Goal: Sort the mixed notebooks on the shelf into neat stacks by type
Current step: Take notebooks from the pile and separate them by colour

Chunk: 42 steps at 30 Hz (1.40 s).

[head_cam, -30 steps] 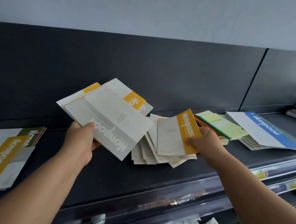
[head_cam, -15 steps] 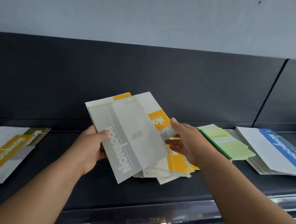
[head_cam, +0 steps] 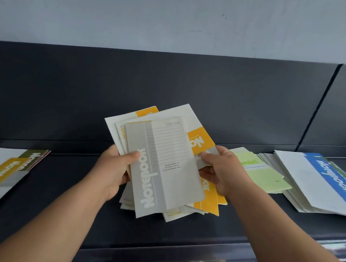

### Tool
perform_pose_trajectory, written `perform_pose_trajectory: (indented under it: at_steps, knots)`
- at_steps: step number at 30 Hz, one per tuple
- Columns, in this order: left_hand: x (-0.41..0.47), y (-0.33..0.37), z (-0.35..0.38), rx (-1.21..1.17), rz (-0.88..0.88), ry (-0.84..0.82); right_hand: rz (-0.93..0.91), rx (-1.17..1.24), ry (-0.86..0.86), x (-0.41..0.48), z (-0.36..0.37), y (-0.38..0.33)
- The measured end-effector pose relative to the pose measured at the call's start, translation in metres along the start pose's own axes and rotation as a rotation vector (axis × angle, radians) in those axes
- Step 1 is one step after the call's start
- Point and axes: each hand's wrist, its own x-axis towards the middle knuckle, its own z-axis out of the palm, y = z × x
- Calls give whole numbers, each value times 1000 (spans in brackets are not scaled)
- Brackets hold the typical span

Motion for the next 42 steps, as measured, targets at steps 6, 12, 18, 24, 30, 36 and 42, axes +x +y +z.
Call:
perform_pose_trajectory:
  at_steps: [6,12,18,24,30,36,42]
  knots:
    - [12,2,12,20,-23,10,-24,-11,52,8,-4,-7]
    - [24,4,8,32,-69,9,-22,-118,73,16,-1,-14]
    - [36,2,1,-2,-112,84,-114,-238,161,29,5,-6]
    - [49,-3,-17,-54,-153,236,-146,-167,291,37,3,-4]
    - [55,-11,-4,-120,-170,296,-202,-177,369,37,20,2]
    - [57,-13,1,-80,-59,363,-341,-209,481,40,18,6]
    - [55,-9,-4,-100,60,435,-428,-147,566,43,9,6]
